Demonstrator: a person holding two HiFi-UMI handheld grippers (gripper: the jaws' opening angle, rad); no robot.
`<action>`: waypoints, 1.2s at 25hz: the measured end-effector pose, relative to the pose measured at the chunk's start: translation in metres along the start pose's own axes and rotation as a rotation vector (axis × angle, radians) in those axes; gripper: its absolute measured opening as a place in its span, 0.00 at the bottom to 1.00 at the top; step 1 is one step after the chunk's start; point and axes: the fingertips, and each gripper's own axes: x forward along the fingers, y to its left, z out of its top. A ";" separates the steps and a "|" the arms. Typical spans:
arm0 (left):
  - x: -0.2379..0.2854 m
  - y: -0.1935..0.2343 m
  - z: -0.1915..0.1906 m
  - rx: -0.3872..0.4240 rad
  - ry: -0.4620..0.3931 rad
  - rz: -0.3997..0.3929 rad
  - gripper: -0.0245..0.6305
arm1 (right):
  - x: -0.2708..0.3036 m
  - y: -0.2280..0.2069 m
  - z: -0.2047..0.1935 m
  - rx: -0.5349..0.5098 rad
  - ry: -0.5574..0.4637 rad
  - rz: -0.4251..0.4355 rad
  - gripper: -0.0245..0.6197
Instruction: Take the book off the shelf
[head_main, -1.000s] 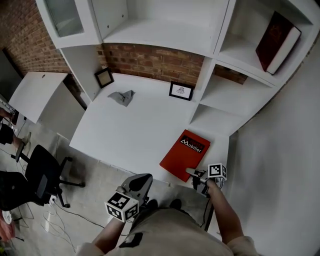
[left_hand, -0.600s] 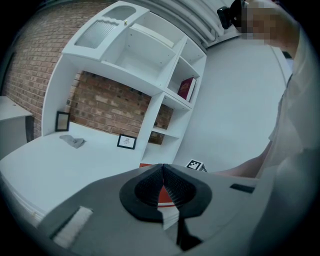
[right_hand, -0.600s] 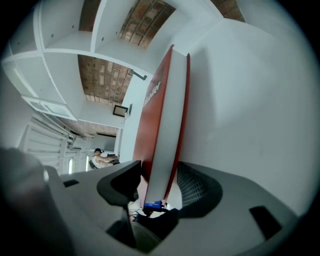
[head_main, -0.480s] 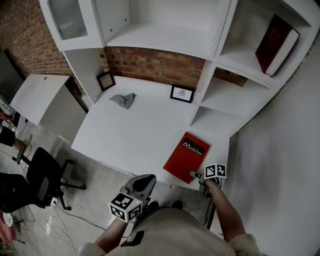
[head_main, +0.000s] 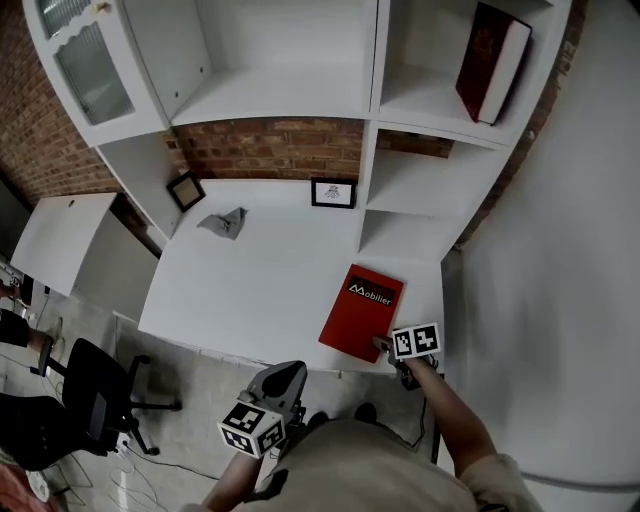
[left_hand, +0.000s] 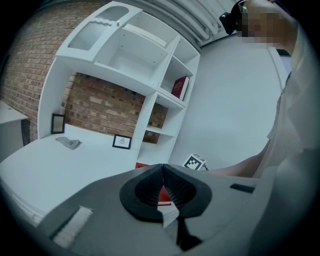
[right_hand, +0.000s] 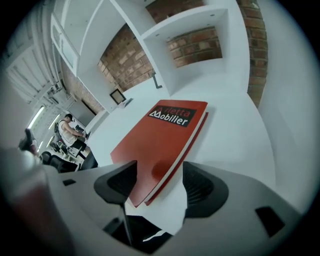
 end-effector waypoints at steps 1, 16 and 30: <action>-0.001 0.000 -0.001 0.003 -0.002 -0.002 0.04 | -0.006 0.001 0.005 0.003 -0.029 0.000 0.42; -0.025 -0.006 0.003 0.054 -0.044 -0.146 0.04 | -0.092 0.046 0.046 0.033 -0.323 -0.043 0.42; -0.031 -0.015 0.019 0.080 -0.067 -0.241 0.04 | -0.236 0.087 0.158 -0.084 -0.699 -0.166 0.42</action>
